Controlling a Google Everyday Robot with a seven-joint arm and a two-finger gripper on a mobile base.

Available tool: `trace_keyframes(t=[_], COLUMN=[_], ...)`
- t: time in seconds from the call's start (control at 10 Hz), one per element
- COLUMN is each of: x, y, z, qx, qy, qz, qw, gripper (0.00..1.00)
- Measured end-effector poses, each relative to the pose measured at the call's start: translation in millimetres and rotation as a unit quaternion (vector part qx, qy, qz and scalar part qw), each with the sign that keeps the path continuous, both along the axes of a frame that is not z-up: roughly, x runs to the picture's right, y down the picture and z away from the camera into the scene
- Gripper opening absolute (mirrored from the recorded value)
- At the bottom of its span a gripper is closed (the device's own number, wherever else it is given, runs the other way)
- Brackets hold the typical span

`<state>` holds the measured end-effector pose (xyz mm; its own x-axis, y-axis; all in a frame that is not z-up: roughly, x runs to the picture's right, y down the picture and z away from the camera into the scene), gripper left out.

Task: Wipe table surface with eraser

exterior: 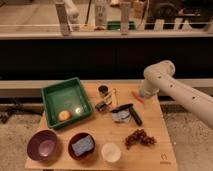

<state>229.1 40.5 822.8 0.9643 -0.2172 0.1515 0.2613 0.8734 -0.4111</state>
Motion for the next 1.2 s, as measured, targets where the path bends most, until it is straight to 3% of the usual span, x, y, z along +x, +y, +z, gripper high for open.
trace_keyframes(t=[0.9, 1.0, 1.2], x=[3, 2, 15], y=[-15, -14, 2], z=[26.7, 29.7, 36.6], qx=[0.002, 0.000, -0.014], qy=[-0.013, -0.029, -0.086], qz=[-0.027, -0.034, -0.079], qw=[0.9996, 0.9990, 0.9931], gripper=[0.80, 0.80, 0.80])
